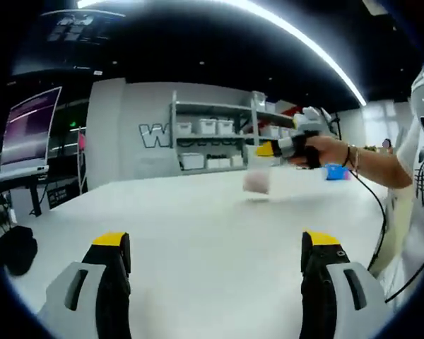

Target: Open the resealable bag by pulling the two sides of the seal apart until the entire bag opening is separated and visibly accessible.

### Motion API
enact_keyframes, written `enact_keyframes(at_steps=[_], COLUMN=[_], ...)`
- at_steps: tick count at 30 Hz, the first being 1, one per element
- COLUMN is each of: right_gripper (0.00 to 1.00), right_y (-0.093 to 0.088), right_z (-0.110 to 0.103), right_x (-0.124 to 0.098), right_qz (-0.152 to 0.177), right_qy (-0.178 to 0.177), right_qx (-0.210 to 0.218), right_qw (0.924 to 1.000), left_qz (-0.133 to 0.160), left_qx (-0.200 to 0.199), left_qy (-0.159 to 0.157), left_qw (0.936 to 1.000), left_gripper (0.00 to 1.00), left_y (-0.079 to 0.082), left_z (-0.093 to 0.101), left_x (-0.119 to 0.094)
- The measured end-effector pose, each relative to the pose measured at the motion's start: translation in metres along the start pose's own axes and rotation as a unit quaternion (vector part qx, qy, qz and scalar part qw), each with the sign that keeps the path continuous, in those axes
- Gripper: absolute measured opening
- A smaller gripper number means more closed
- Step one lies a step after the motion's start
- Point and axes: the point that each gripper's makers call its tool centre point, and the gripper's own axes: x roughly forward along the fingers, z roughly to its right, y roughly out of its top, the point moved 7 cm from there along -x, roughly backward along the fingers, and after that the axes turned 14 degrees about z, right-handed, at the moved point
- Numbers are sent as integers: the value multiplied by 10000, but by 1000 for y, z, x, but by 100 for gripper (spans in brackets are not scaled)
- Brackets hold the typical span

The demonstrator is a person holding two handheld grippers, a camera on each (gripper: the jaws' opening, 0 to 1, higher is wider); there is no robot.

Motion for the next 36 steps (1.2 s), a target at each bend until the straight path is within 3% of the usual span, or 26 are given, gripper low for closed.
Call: enact_keyframes(at_steps=[9, 14, 26, 36], right_gripper=[0, 0, 0, 0], right_y=[15, 12, 10, 7], right_z=[29, 45, 56, 89], right_x=[40, 60, 90, 120], right_qz=[56, 38, 22, -20], right_qy=[-368, -557, -888, -1356], right_qx=[-27, 6, 5, -87], right_qw=[9993, 9984, 9960, 9907], left_qz=[28, 51, -29, -80], left_qx=[-22, 119, 105, 161], left_qy=[-67, -116, -114, -102], left_qw=[10000, 9998, 9999, 9998], left_gripper=[100, 100, 100, 100], left_y=[-2, 0, -4, -6], left_z=[3, 4, -4, -8], left_x=[2, 2, 6, 10])
